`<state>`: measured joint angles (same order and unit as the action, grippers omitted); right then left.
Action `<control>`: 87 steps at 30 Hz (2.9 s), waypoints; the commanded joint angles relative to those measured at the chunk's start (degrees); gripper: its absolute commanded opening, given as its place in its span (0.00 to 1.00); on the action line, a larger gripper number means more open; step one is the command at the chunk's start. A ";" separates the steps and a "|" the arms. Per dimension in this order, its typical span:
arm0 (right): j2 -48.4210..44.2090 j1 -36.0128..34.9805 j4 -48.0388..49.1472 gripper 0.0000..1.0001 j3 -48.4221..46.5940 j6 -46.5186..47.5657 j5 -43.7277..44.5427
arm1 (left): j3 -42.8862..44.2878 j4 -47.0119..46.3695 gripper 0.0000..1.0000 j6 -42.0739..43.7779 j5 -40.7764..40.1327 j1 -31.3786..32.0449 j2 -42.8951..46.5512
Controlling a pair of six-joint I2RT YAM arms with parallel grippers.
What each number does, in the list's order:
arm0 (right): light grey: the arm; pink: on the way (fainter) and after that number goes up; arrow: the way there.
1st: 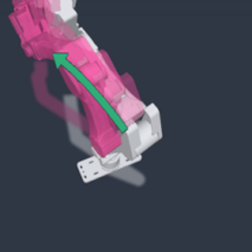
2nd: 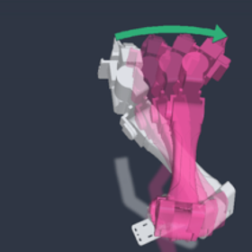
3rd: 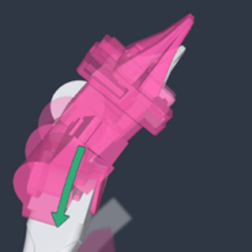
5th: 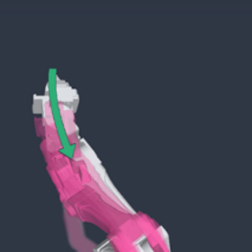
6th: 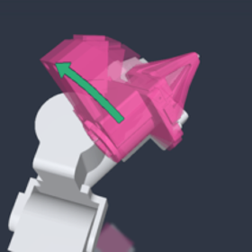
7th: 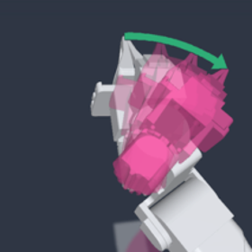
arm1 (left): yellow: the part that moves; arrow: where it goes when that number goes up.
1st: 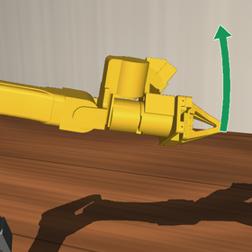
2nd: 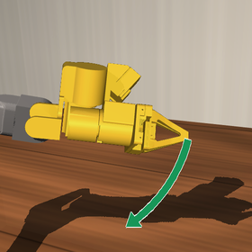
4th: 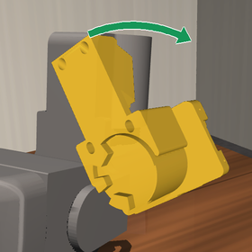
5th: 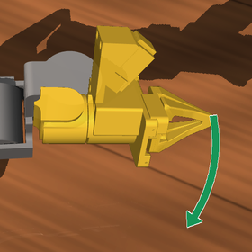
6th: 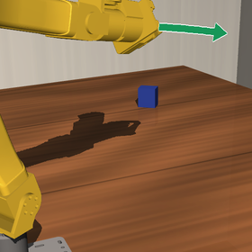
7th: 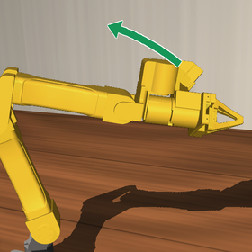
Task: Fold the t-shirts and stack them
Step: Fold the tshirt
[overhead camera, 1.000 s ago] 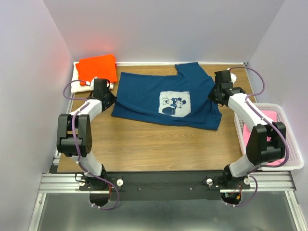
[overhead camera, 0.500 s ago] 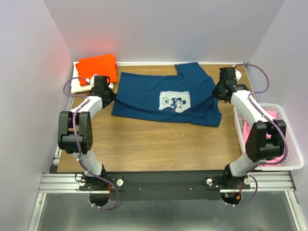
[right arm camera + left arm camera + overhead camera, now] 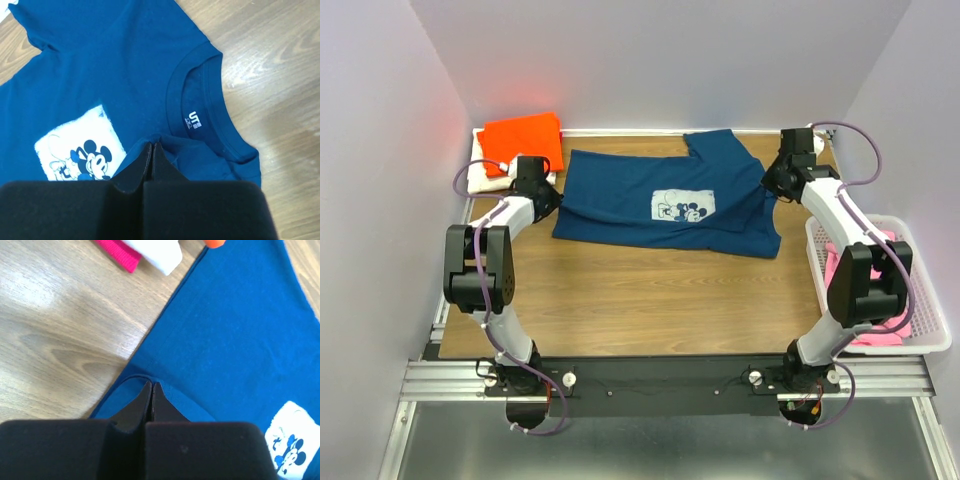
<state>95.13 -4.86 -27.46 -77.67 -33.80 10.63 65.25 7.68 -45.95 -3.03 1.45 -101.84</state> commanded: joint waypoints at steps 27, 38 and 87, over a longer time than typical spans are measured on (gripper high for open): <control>8.40 0.38 0.92 0.00 -10.48 0.49 -1.93 | 8.66 2.60 0.00 -0.19 -1.28 -1.01 -6.17; 9.19 1.17 1.01 0.00 -11.27 0.32 -2.46 | 11.30 3.48 0.00 -0.10 -1.37 -0.93 -7.58; 24.05 2.14 0.39 0.36 -24.64 3.83 -8.79 | -7.05 -1.88 0.53 0.78 -0.57 -1.63 7.34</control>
<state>119.00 -3.03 -26.61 -100.22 -31.09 2.11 63.11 6.83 -44.18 -0.19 -0.60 -100.33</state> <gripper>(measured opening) 0.258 0.534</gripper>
